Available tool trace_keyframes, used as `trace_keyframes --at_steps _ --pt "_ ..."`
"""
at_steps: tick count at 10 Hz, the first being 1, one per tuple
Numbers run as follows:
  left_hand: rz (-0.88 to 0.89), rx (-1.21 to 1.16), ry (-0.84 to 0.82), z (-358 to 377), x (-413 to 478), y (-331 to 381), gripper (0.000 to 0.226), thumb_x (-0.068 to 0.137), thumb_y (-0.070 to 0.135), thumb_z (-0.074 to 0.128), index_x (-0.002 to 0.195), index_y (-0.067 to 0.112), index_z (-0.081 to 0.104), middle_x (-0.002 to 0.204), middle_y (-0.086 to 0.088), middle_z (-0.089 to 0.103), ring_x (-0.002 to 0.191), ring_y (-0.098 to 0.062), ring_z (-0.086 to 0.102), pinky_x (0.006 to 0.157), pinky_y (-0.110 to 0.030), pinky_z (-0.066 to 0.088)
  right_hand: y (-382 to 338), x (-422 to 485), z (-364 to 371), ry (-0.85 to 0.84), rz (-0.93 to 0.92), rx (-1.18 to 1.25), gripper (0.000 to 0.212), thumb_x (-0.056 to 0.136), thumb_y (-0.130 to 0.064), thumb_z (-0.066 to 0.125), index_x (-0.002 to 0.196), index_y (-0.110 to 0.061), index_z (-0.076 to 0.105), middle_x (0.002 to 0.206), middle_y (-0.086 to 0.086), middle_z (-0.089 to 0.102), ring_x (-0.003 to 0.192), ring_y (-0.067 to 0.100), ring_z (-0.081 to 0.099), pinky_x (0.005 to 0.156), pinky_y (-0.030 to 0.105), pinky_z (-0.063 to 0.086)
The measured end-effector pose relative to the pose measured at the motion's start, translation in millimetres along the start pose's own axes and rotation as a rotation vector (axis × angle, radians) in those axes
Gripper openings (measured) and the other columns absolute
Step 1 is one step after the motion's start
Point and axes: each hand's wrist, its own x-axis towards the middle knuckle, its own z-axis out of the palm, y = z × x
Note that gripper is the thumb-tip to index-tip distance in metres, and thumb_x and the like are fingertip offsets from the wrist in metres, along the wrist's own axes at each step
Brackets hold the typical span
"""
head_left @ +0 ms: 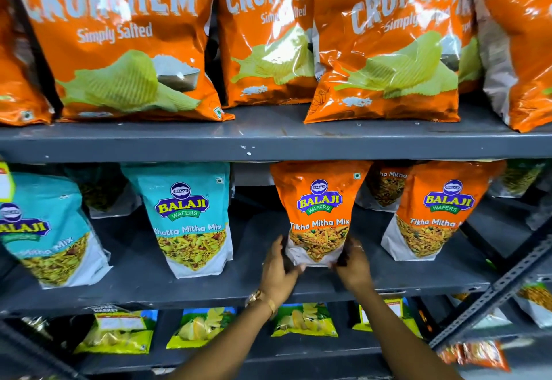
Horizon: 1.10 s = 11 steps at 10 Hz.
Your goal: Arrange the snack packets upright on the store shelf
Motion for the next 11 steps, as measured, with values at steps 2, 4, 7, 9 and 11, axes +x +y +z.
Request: trace_keyframes --at_steps 2,4,7,9,11 --pt "0.050 0.048 0.616 -51.1 -55.7 -25.8 0.108 0.067 0.025 0.085 0.148 0.011 0.015 0.154 -0.017 0.015 0.142 -0.027 0.022 0.111 -0.032 0.024 -25.4 -46.0 24.8 0.153 0.064 0.099 0.136 0.040 -0.022 0.095 0.148 -0.001 0.016 0.153 0.020 0.028 0.142 0.033 0.027 0.114 0.039 0.028" --pt "-0.279 -0.024 0.742 -104.6 -15.2 -50.9 0.150 0.040 0.025 0.098 0.149 0.020 -0.005 0.153 -0.027 0.008 0.143 -0.044 0.014 0.115 -0.057 0.023 -50.5 -38.2 69.8 0.313 0.074 0.195 0.154 0.032 -0.017 0.097 0.148 0.002 -0.002 0.151 0.026 0.023 0.137 0.038 0.029 0.114 0.041 0.029" --pt "-0.352 0.035 0.693 -112.4 12.6 -55.3 0.150 0.040 0.016 0.095 0.150 0.016 -0.006 0.132 -0.031 0.037 0.116 -0.052 0.045 0.100 -0.057 0.041 -48.8 -25.8 86.3 0.423 0.117 0.131 0.139 0.047 -0.018 0.093 0.151 -0.006 0.001 0.147 0.029 0.027 0.134 0.045 0.032 0.113 0.049 0.031" --pt "-0.338 0.076 0.723 -109.0 11.9 -60.2 0.148 0.040 0.018 0.096 0.151 0.015 -0.003 0.124 -0.032 0.042 0.109 -0.052 0.050 0.093 -0.058 0.045 -45.7 -23.2 86.5 0.409 0.140 0.062 0.141 0.044 -0.024 0.094 0.150 -0.007 0.002 0.146 0.031 0.028 0.134 0.048 0.030 0.111 0.055 0.029" --pt "-0.323 0.050 0.680 -111.6 0.9 -56.3 0.160 0.031 0.015 0.098 0.149 0.018 -0.010 0.136 -0.033 0.031 0.119 -0.053 0.042 0.103 -0.058 0.040 -45.3 -33.5 73.5 0.320 0.088 0.035 0.146 0.045 -0.027 0.093 0.150 -0.005 -0.007 0.152 0.030 0.016 0.139 0.047 0.022 0.112 0.053 0.026"
